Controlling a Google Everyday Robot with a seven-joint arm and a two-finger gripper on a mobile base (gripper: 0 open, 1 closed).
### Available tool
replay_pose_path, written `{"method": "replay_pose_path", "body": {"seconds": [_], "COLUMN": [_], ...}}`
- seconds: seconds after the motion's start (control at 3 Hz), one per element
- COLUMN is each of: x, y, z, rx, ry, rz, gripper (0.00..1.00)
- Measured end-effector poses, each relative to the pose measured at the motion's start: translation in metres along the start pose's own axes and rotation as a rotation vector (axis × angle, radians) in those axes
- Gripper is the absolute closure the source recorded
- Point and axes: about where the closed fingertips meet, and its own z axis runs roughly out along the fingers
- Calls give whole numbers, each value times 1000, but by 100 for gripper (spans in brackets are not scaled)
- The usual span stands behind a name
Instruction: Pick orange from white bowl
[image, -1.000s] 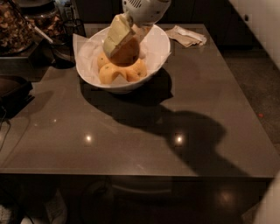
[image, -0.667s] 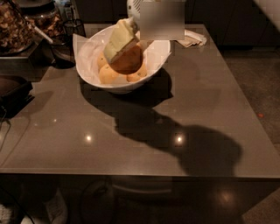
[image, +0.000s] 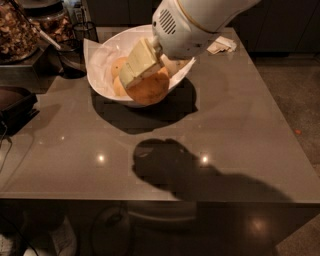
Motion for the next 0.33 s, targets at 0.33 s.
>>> {"method": "replay_pose_path", "body": {"seconds": [0.33], "x": [3], "y": [0], "z": [1], "rx": [2], "ry": [5], "rz": [3], "gripper": [100]}}
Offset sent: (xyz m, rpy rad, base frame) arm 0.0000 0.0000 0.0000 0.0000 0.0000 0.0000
